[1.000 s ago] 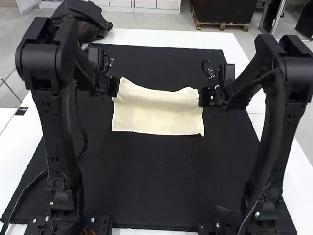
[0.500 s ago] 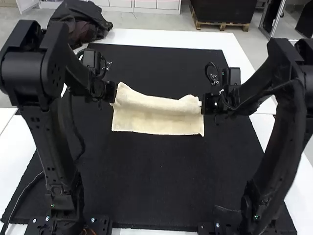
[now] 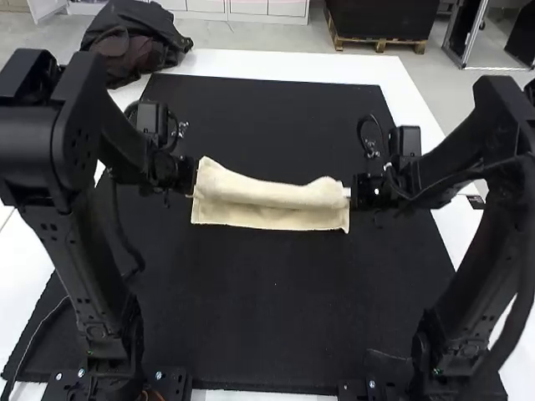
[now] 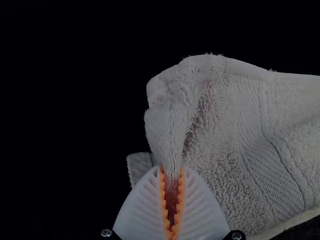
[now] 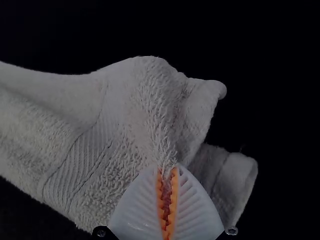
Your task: Fold the towel.
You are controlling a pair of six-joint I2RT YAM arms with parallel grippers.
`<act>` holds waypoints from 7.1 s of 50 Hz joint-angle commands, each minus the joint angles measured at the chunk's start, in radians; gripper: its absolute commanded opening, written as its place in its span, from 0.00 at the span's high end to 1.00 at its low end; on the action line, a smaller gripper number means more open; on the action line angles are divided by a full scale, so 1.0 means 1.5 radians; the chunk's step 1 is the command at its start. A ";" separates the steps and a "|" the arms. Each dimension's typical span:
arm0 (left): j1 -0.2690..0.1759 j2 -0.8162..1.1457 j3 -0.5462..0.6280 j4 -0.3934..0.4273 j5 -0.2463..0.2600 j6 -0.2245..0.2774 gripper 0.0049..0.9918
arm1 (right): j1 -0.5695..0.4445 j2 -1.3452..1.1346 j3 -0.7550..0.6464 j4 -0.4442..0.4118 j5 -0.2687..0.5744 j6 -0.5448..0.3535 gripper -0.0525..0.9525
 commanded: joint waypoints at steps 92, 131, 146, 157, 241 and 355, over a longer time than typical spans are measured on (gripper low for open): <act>0.058 0.044 -0.141 0.232 -0.054 -0.031 0.02 | -0.020 0.156 0.002 0.100 0.062 -0.032 0.21; 0.071 -0.033 -0.130 0.205 -0.051 -0.050 0.02 | -0.008 0.223 0.001 0.103 0.080 -0.041 0.07; 0.071 -0.087 -0.116 0.168 -0.040 -0.060 0.02 | 0.011 0.244 0.005 0.114 0.085 -0.045 0.14; 0.071 -0.087 -0.106 0.148 -0.033 -0.066 0.02 | 0.021 0.249 0.001 0.114 0.085 -0.046 0.24; 0.069 -0.168 -0.054 0.065 -0.040 -0.078 0.02 | -0.008 0.076 0.017 0.066 0.039 0.055 0.04; 0.104 -0.129 -0.072 0.084 -0.032 -0.078 0.02 | 0.272 0.089 0.183 0.018 0.036 0.118 0.97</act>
